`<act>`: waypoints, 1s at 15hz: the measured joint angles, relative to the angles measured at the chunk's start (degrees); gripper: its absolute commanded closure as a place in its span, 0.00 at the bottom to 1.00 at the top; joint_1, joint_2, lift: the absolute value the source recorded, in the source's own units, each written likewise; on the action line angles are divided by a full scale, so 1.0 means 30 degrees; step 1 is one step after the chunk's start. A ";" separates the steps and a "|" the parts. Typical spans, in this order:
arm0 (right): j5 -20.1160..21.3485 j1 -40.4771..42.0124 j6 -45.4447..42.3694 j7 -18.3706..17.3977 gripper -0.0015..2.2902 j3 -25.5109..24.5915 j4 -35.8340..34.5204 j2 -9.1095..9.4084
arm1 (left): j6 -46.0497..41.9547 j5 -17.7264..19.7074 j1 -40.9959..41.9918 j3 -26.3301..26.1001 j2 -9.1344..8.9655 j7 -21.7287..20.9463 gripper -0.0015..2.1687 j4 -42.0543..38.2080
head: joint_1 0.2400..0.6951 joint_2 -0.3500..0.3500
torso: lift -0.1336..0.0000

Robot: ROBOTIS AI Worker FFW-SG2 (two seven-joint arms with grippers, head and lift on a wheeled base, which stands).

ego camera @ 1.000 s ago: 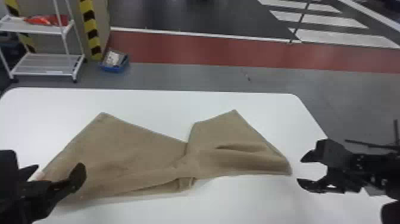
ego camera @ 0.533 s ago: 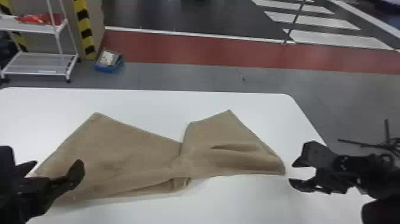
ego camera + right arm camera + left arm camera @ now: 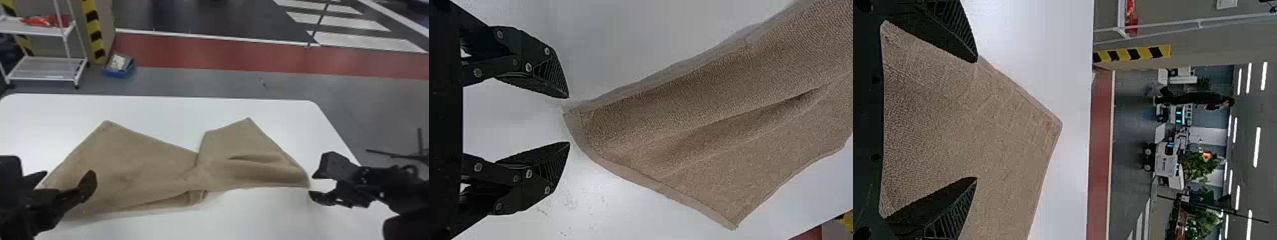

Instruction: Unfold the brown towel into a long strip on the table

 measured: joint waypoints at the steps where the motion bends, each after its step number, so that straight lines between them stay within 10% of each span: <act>1: 0.0094 -0.0002 0.0043 -0.0011 0.28 0.0056 0.0103 0.0002 | 0.0000 0.0002 -0.0042 -0.0079 0.0025 0.0000 0.01 -0.0008 | 1.00 0.21 | 0.08; 10: 0.0677 -0.0571 0.0197 -0.0764 0.28 0.1035 0.0318 0.0379 | 0.0011 0.0076 -0.0034 -0.0184 0.0155 -0.0232 0.02 -0.0043 | 1.00 0.23 | 0.08; 15: 0.1306 -0.1037 0.0689 -0.0720 0.62 0.1716 0.0800 0.0472 | 0.0004 0.0177 0.0020 -0.0180 0.0342 -0.0436 0.03 -0.0004 | 1.00 0.24 | 0.08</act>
